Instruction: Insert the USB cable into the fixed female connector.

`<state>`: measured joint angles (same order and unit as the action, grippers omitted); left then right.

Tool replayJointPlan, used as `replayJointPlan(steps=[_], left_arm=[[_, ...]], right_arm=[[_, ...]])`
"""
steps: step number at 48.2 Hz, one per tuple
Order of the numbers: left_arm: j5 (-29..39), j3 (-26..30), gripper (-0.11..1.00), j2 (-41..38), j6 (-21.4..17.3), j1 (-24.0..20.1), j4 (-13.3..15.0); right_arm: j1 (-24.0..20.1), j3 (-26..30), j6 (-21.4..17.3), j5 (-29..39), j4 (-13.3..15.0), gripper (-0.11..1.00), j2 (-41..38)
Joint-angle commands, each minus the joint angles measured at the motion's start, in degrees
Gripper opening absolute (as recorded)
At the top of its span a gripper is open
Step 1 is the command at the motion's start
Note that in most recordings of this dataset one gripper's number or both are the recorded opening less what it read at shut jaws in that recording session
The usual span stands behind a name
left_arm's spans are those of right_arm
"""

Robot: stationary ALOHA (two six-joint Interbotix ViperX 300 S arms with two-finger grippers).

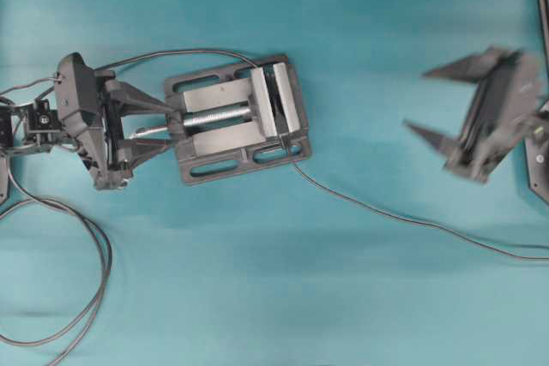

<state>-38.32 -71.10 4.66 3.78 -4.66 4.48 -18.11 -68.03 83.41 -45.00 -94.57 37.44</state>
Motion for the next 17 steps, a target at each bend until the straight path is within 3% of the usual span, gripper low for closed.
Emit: replayJointPlan(steps=[1, 11, 17], left_arm=[[-0.2, -0.5, 0.78, 1.6, -0.9, 1.5, -0.4], [-0.4, -3.4, 0.78, 8.1, -1.1, 2.1, -0.4], [-0.5, -6.5, 0.78, 15.0, -1.4, 3.3, -0.6]], right_arm=[[0.0, -0.5, 1.2, -1.8, 0.4, 0.94, 6.0], [0.0, -4.9, 5.6, 5.8, 0.4, 0.94, 23.5], [0.0, -6.7, 6.9, 11.8, 1.5, 0.94, 29.6]])
